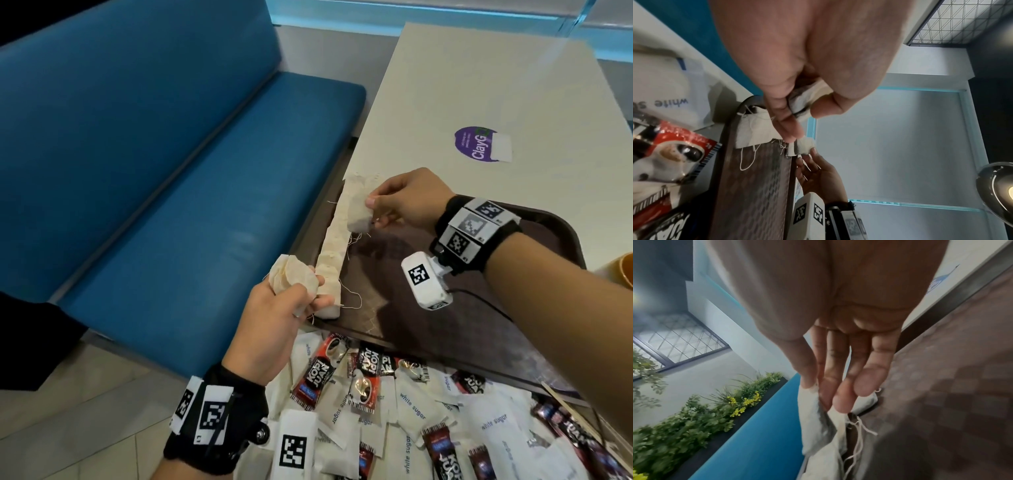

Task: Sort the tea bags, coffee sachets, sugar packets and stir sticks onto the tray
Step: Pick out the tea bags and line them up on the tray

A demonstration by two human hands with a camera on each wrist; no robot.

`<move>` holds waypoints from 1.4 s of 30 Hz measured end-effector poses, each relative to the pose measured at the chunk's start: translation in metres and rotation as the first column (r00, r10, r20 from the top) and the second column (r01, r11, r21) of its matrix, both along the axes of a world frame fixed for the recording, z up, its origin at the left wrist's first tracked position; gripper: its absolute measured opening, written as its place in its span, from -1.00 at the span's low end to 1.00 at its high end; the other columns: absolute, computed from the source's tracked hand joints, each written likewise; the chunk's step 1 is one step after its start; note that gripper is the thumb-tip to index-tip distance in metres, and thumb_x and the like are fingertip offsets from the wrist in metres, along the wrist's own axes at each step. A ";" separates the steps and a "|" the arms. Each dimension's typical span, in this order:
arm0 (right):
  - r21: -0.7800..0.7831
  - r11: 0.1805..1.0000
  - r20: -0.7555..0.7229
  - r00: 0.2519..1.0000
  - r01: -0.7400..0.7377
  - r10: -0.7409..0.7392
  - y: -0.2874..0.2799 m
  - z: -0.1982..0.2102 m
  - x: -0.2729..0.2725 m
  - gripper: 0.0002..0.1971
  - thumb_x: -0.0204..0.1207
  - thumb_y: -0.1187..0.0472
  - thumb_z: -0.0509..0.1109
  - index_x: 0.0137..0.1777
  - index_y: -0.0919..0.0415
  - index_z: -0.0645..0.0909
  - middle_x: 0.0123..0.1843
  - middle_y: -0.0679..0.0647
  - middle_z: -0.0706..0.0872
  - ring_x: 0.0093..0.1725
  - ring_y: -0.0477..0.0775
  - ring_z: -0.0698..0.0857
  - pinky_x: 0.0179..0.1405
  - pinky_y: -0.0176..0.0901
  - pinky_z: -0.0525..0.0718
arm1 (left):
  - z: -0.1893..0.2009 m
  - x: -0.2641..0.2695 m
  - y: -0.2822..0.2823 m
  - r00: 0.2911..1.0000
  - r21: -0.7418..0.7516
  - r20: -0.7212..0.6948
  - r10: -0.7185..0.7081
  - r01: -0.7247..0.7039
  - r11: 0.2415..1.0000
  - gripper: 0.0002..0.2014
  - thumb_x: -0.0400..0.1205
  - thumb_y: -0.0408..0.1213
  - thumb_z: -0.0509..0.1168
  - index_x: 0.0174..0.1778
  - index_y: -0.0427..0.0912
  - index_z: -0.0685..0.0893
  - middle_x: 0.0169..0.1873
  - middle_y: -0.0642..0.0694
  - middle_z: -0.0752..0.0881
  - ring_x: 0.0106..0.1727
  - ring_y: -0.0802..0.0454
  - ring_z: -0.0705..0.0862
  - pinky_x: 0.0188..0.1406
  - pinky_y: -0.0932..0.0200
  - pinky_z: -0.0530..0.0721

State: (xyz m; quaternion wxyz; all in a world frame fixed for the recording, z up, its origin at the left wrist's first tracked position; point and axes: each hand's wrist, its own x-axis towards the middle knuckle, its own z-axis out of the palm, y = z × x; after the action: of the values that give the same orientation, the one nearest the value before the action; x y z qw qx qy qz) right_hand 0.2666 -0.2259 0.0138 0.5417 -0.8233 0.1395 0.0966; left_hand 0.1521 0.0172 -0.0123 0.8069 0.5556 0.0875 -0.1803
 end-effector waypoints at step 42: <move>-0.144 0.888 0.210 0.864 -0.436 0.458 0.044 0.030 -0.079 -0.84 0.53 0.10 0.63 -0.02 0.17 0.82 -0.09 0.03 0.88 -0.09 0.11 0.84 0.10 0.16 0.80 | 0.008 -0.007 -0.004 0.977 -0.054 0.114 -0.183 0.190 0.980 -0.75 0.52 -0.46 0.29 -0.02 -0.29 0.85 -0.14 -0.31 0.77 -0.14 -0.20 0.79 -0.05 0.10 0.77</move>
State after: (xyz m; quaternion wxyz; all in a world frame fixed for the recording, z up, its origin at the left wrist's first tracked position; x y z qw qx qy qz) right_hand 0.1873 -0.1824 0.0443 0.4787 -0.8627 -0.1170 0.1136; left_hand 0.1455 0.0133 -0.0039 0.8076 0.5438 -0.0149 -0.2275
